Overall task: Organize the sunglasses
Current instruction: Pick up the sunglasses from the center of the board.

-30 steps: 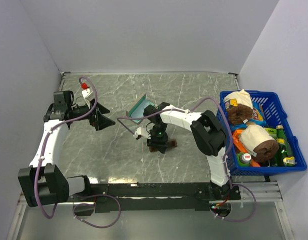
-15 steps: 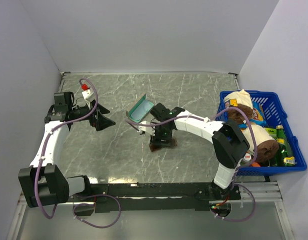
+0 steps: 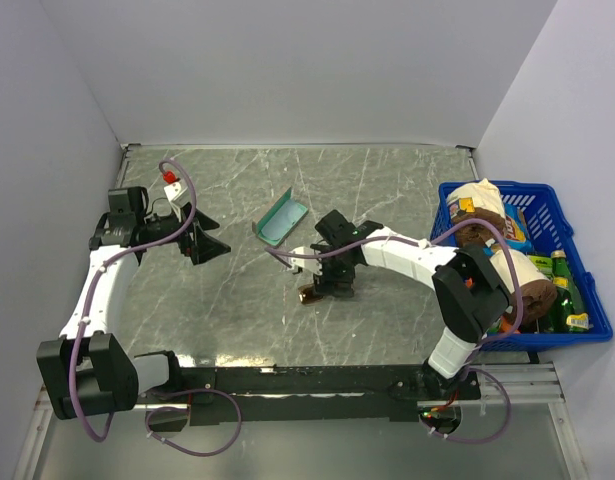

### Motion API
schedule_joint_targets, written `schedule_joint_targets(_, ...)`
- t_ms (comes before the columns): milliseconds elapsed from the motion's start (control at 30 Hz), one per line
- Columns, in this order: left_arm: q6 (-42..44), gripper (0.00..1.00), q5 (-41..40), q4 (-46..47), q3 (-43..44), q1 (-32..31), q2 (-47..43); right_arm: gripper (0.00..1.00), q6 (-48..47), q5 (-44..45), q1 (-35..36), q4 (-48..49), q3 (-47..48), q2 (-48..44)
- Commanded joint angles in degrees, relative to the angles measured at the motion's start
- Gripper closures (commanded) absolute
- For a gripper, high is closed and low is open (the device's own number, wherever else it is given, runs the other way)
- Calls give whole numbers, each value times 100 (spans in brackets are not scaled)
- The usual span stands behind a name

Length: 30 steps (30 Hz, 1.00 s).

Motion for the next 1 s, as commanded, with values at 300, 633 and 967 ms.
schedule_joint_targets(300, 89, 4, 128, 128, -10, 9, -121, 16, -457, 132, -15, 855, -589, -227)
schedule_joint_targets(633, 159, 4, 163, 75, -10, 18, -121, 25, -537, 203, -15, 1110, -747, -130)
schedule_joint_targets(967, 185, 4, 163, 49, 8, 18, -129, 47, -519, 97, -15, 1093, -826, -174)
